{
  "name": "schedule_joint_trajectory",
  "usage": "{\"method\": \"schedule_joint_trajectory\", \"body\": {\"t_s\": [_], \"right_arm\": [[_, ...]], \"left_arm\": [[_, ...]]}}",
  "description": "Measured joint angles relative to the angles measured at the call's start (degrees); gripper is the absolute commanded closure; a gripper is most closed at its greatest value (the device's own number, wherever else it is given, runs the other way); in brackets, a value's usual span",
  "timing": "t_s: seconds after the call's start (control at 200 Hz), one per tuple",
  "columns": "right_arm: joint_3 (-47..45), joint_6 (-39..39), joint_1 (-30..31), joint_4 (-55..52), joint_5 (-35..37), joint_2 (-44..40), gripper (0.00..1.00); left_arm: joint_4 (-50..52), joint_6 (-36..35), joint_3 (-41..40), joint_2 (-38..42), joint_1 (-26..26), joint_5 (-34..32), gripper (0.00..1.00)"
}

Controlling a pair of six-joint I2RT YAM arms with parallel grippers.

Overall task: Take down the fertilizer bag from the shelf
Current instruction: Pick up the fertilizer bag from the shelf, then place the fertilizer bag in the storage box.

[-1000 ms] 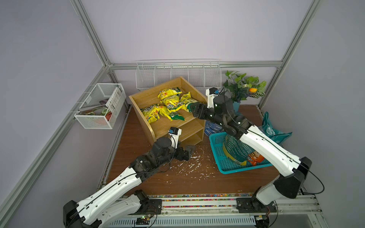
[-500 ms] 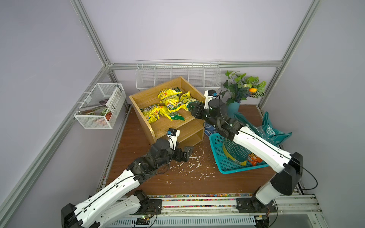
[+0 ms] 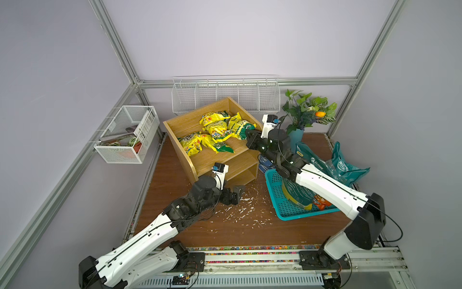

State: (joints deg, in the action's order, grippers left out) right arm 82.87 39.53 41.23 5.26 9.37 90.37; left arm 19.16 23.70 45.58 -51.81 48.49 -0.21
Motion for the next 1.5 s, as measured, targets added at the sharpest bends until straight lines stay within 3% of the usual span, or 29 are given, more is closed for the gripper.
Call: {"method": "schedule_joint_trajectory", "body": {"t_s": [0.375,0.585,0.745,0.94,1.18,1.5], "right_arm": [[2.82,-13.90,-0.50,-10.73,-0.02,-11.67,1.00],[4.35,-20.06,-1.20,-19.85,4.24,-19.28,1.00],[3.85,-22.27,-1.20,-29.94,9.70,-23.58,1.00],[-3.34,-22.27,-1.20,-41.00,13.33,-27.56,1.00],[-5.88,-22.88,-1.20,-53.62,11.34,-26.43,1.00],[-15.23,-22.40,-1.20,-55.82,5.49,-20.37,1.00]], "left_arm": [[-0.02,-0.22,0.02,-0.48,0.00,-1.27,0.00],[-0.02,-0.20,0.02,-1.25,0.00,-1.27,0.00],[-0.46,-0.22,0.28,-2.95,0.00,-0.98,0.00],[-1.16,-0.22,1.42,-6.27,0.00,0.11,0.01],[-2.19,-0.24,3.48,-9.38,0.00,1.33,0.00],[-2.84,-0.22,4.37,-10.51,0.00,1.81,0.01]]}}
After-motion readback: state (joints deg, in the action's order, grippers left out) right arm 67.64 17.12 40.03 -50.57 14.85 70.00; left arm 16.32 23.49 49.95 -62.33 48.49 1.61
